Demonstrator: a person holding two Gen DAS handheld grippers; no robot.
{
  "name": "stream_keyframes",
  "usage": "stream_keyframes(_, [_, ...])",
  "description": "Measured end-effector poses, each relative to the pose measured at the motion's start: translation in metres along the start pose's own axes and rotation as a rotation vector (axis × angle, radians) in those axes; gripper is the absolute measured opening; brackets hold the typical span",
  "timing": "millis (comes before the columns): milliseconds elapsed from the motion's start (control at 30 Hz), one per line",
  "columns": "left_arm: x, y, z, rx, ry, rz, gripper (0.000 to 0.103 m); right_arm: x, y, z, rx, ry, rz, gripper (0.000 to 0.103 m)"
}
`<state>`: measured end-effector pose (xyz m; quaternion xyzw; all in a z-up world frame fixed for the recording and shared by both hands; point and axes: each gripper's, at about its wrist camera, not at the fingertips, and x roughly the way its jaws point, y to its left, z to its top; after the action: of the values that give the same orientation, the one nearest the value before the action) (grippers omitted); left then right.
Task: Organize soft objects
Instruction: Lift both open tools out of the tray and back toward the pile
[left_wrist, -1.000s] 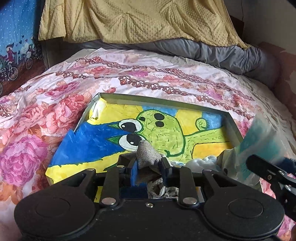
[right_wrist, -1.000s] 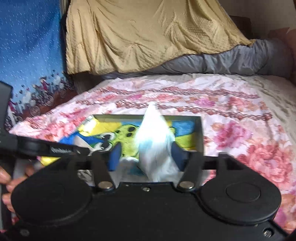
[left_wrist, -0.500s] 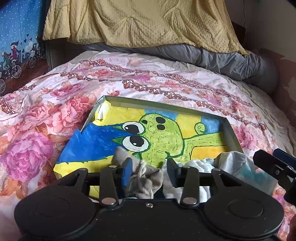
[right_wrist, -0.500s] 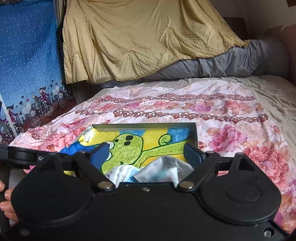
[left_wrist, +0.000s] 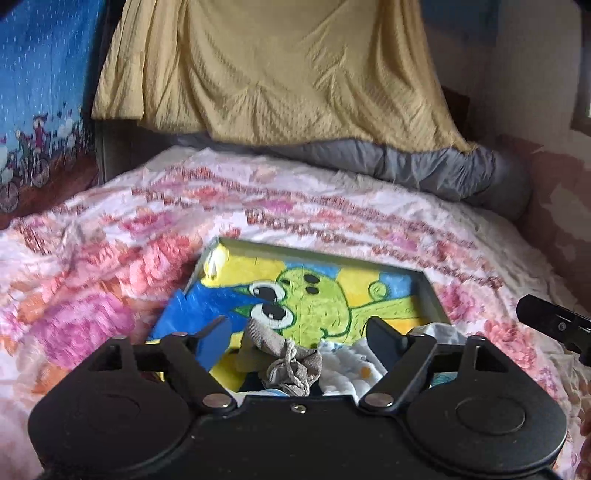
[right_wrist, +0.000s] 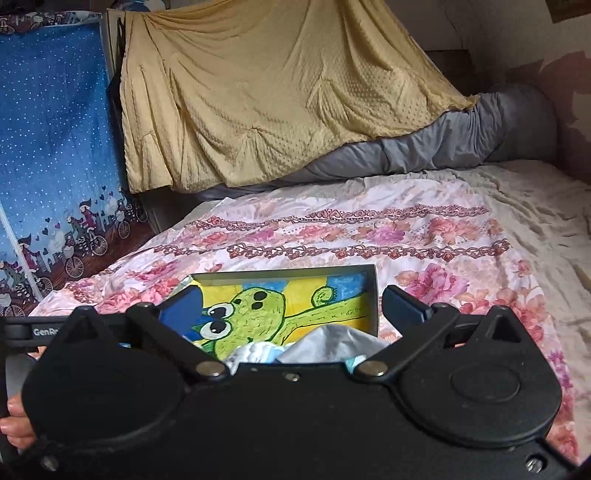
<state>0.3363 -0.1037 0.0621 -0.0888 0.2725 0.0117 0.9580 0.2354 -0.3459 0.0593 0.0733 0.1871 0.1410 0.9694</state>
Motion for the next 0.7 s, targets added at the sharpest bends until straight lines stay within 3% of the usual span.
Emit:
stream_keyframes(267, [-0.069, 0.003, -0.003, 0.048, -0.116, -0.044, 0.102, -0.054, 0.021, 0.007, -0.007, -0.048, -0.068, 0.103])
stream_keyframes(700, [-0.157, 0.025, -0.032, 0.045, -0.174, -0.093, 0.102, -0.154, 0.067, -0.020, -0.039, -0.119, -0.124, 0.103])
